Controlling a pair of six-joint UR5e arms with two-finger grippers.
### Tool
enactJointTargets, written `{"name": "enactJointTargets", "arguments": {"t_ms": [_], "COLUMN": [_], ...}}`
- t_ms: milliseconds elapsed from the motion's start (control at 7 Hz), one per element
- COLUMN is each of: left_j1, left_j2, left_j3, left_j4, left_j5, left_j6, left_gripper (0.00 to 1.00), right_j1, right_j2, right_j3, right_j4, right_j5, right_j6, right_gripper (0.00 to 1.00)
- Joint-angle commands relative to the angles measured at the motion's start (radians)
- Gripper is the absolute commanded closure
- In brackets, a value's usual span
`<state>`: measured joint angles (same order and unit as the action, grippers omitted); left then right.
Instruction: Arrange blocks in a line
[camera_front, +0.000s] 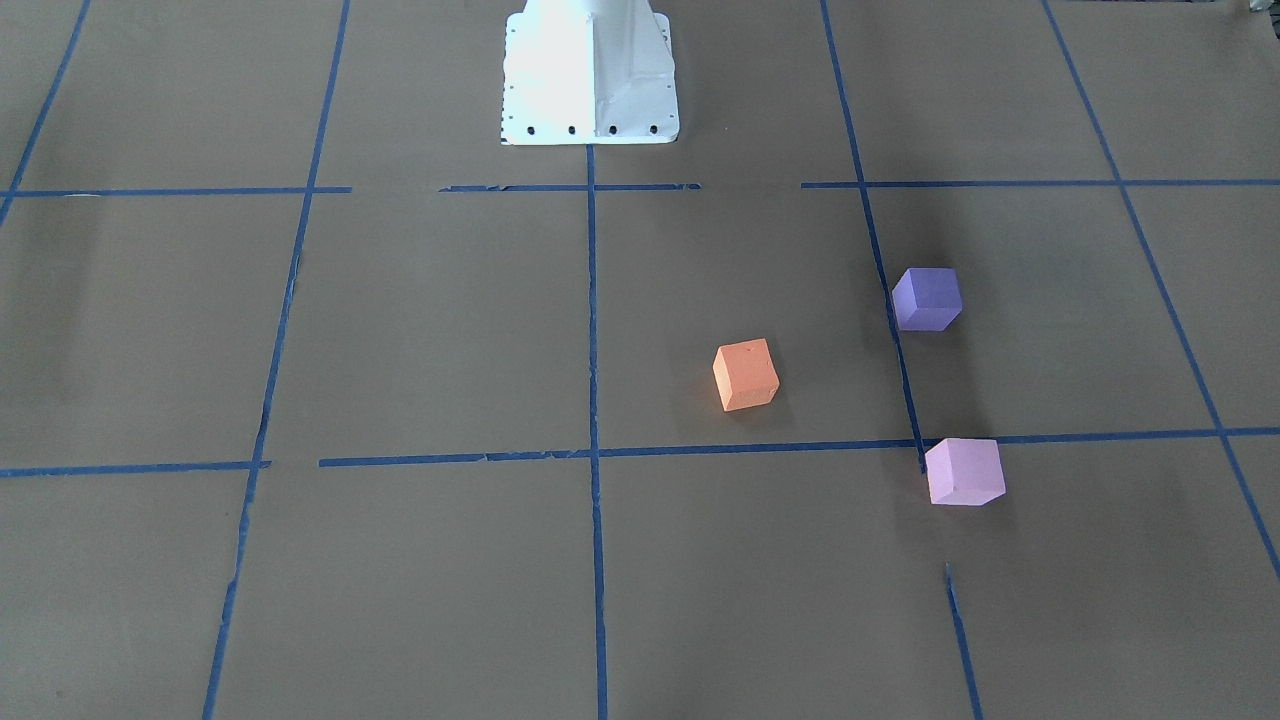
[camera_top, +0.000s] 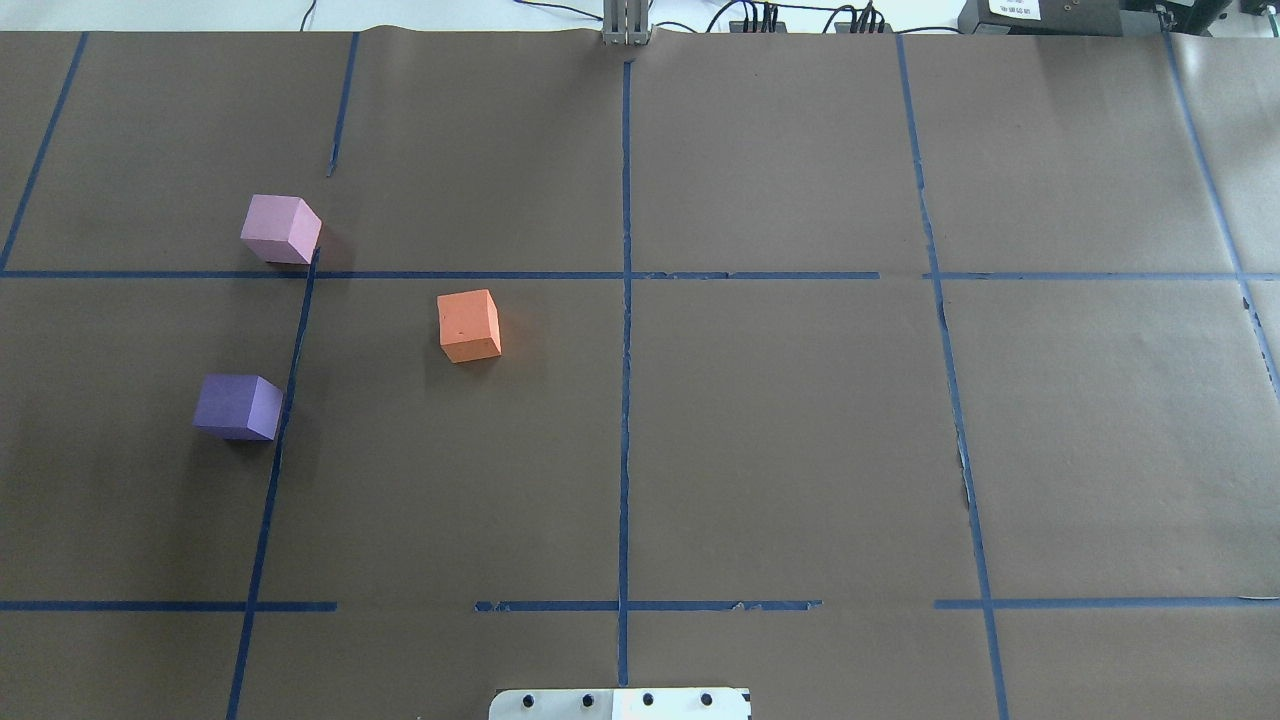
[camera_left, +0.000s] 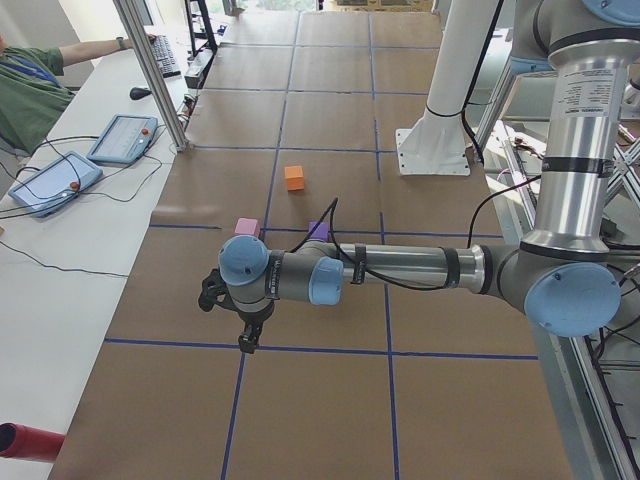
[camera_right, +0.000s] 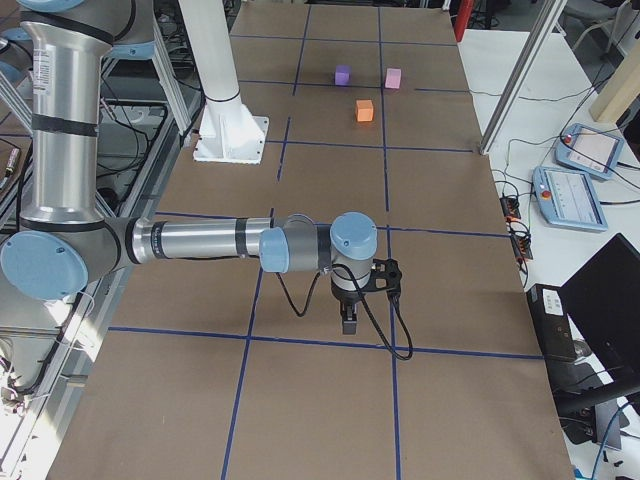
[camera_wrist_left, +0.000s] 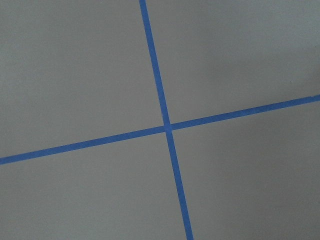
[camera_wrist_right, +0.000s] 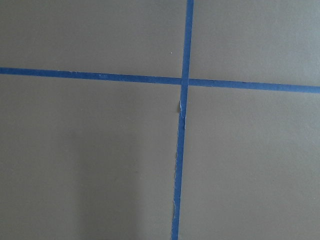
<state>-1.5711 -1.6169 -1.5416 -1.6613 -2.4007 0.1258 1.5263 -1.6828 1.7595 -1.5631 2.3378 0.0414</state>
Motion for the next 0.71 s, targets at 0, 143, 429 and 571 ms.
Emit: {"name": "enactJointTargets", "arguments": {"t_ms": [0, 143, 429, 571], "left_j1": [0.000, 0.000, 0.034, 0.077], "left_j2": [-0.003, -0.015, -0.038, -0.038], "left_j3": [-0.009, -0.012, -0.035, -0.078], "left_j4": [-0.002, -0.002, -0.028, -0.025], "left_j5": [0.000, -0.003, -0.014, -0.014], "left_j6": [-0.009, -0.011, -0.012, -0.015], "left_gripper": [0.00, 0.00, 0.00, 0.00], "right_j1": [0.000, 0.000, 0.000, 0.000], "right_j2": [0.000, 0.000, 0.000, 0.000], "right_j3": [0.000, 0.000, 0.000, 0.000], "right_j4": [0.000, 0.000, 0.000, 0.000], "right_j5": [0.000, 0.000, 0.000, 0.000], "right_j6": [0.000, 0.000, 0.000, 0.000], "right_gripper": [0.00, 0.00, 0.00, 0.00]}}
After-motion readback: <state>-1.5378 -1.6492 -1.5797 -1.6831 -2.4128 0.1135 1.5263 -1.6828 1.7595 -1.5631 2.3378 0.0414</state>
